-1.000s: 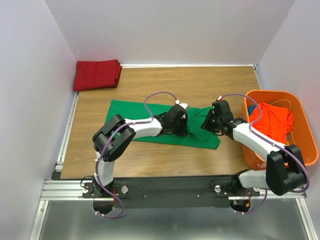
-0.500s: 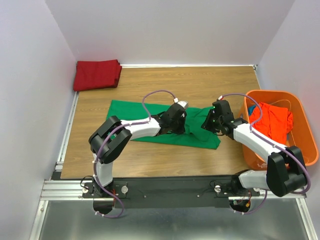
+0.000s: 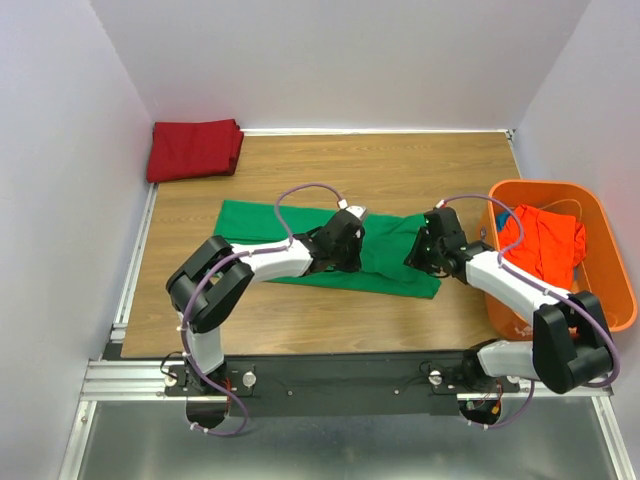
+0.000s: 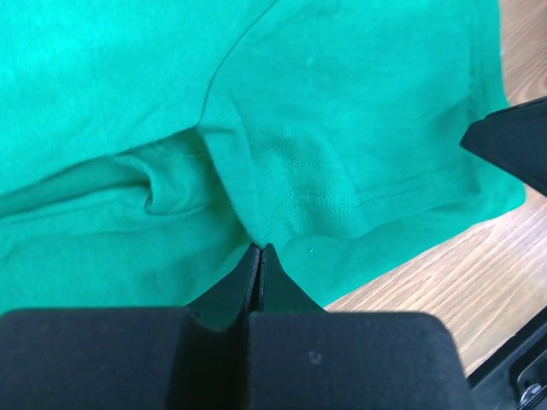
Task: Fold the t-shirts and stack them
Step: Fold the other side of the tshirt into a rectangle, then rotate the tshirt 90 degrees
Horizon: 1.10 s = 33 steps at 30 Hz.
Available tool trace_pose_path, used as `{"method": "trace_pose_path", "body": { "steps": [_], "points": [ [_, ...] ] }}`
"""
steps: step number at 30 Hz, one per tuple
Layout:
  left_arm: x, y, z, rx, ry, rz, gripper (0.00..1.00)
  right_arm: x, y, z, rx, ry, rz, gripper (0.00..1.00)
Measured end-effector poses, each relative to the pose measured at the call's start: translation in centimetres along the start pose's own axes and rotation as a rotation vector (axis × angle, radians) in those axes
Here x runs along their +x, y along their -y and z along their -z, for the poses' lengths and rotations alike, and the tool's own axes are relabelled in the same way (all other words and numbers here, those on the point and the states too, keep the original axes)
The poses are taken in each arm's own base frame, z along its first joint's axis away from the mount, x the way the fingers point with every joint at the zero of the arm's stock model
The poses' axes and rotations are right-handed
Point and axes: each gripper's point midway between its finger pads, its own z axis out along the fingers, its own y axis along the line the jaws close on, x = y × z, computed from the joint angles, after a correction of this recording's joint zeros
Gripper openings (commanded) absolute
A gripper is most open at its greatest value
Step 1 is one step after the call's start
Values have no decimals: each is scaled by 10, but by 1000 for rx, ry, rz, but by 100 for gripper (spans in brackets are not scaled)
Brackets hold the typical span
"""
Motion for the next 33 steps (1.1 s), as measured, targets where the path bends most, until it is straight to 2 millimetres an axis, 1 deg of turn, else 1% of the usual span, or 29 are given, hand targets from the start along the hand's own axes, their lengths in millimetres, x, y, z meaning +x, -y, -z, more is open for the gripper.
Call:
{"method": "trace_pose_path", "body": {
  "steps": [3, 8, 12, 17, 19, 20, 22, 23, 25, 26, 27, 28, 30, 33],
  "points": [
    [2, -3, 2, -5, -3, 3, 13, 7, 5, -2, 12, -15, 0, 29],
    [-1, -4, 4, -6, 5, 1, 16, 13, 13, -3, 38, -24, 1, 29],
    [-11, -7, 15, -8, 25, -7, 24, 11, 14, -1, 42, -12, -3, 29],
    [-41, -11, 42, -5, 93, -7, 25, 5, 9, 3, 27, 6, -4, 29],
    [-57, -16, 52, -9, 132, 3, 25, 0, 4, 3, 22, 9, -2, 29],
    [-67, -20, 56, -12, 155, 10, 25, -5, -3, 2, 16, 12, 2, 29],
    [-77, -30, 62, -24, 178, 29, 25, -11, -15, -3, 4, 12, 17, 29],
    [-85, -42, 65, -36, 195, 51, 25, -12, -21, -5, 0, 10, 25, 29],
    [-94, -62, 70, -62, 214, 83, 24, -11, -26, -13, 5, -3, 35, 29],
    [-95, -70, 71, -75, 219, 95, 23, -9, -27, -15, 8, -8, 37, 29],
    [-95, -86, 73, -101, 222, 116, 23, -5, -25, -19, 19, -22, 38, 29],
    [-93, -94, 74, -116, 219, 128, 19, -2, -22, -23, 31, -32, 35, 29],
    [-80, -102, 71, -135, 195, 136, 15, 6, -15, -30, 58, -53, 30, 29],
    [-52, -110, 65, -153, 141, 140, 14, 13, -6, -41, 98, -66, 15, 29]
  ]
}}
